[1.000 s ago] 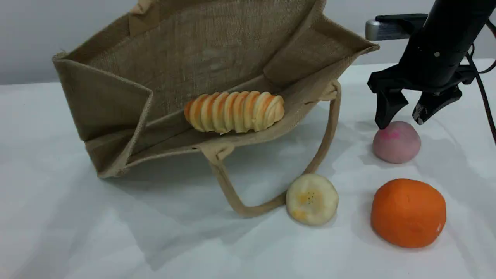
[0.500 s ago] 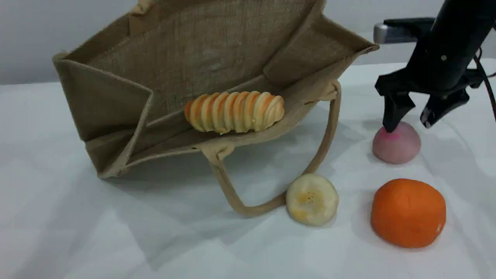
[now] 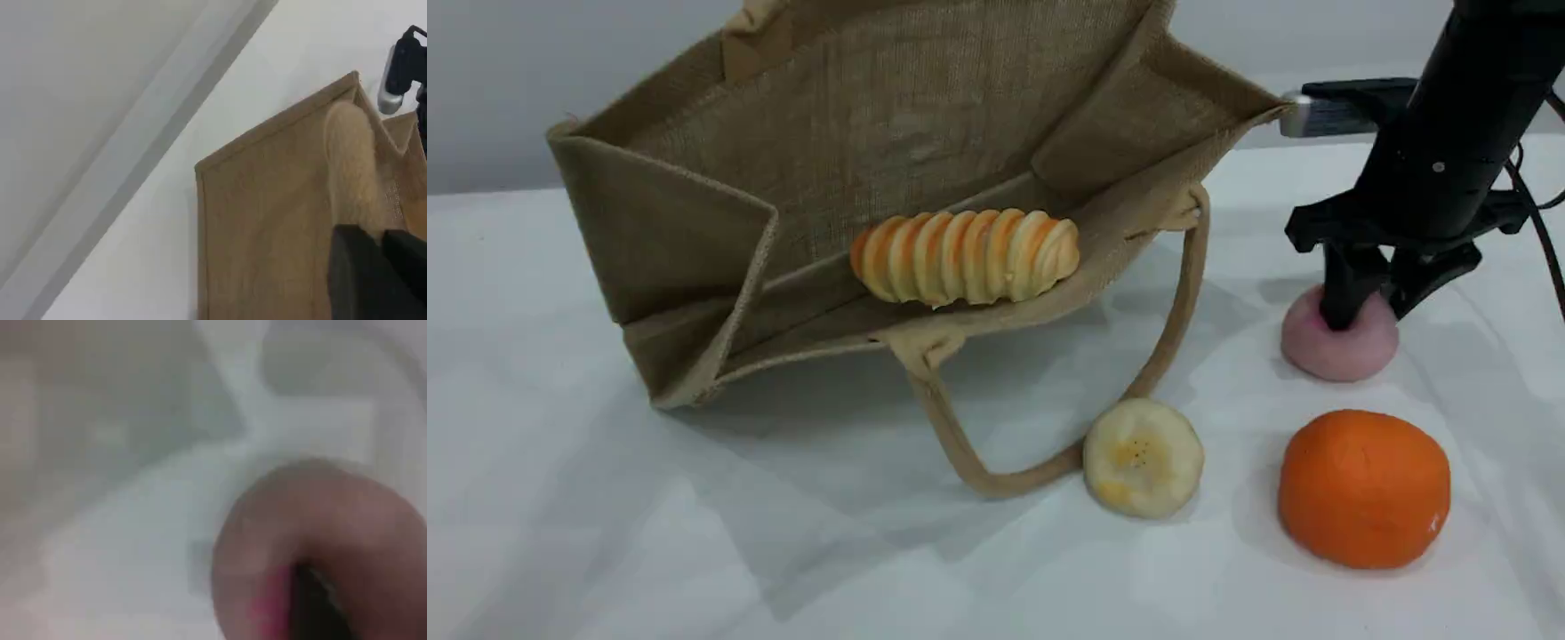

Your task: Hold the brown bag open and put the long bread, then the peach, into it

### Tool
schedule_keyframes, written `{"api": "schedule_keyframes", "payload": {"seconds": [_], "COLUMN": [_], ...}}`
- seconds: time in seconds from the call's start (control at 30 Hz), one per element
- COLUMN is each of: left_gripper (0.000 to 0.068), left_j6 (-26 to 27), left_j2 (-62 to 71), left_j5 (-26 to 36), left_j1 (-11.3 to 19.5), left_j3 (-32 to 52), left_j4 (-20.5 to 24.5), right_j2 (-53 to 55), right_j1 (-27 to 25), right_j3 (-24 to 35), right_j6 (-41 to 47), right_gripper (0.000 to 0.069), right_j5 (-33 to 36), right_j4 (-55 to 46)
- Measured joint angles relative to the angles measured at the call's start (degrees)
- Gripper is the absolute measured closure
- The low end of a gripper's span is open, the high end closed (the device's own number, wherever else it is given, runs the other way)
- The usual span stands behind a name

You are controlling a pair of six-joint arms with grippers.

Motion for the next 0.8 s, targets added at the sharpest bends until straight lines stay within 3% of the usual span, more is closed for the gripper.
{"api": "schedule_keyframes", "payload": {"seconds": [0.1, 0.2, 0.5, 0.8], "left_gripper": [0.0609, 0.0609, 0.0609, 0.0609], "left_j6": [0.0, 0.0, 0.27, 0.21], "left_j2": [0.0, 0.0, 0.0, 0.0], "left_j5": [0.0, 0.0, 0.0, -0.05], "left_j1": [0.0, 0.0, 0.0, 0.0], "left_j3": [0.0, 0.0, 0.0, 0.0], "left_j4": [0.0, 0.04, 0.4, 0.34], "right_j2": [-0.71, -2.1, -11.34, -28.54], "right_j1": [0.0, 0.0, 0.0, 1.52], "right_j3": [0.0, 0.0, 1.08, 12.48], "right_j6": [-0.08, 0.18, 1.66, -0.4], "right_gripper": [0.0584, 0.0664, 0.0673, 0.0673], "right_j5": [1.35, 2.98, 9.21, 2.73], "right_j4": [-1.49, -3.28, -8.48, -5.43]}}
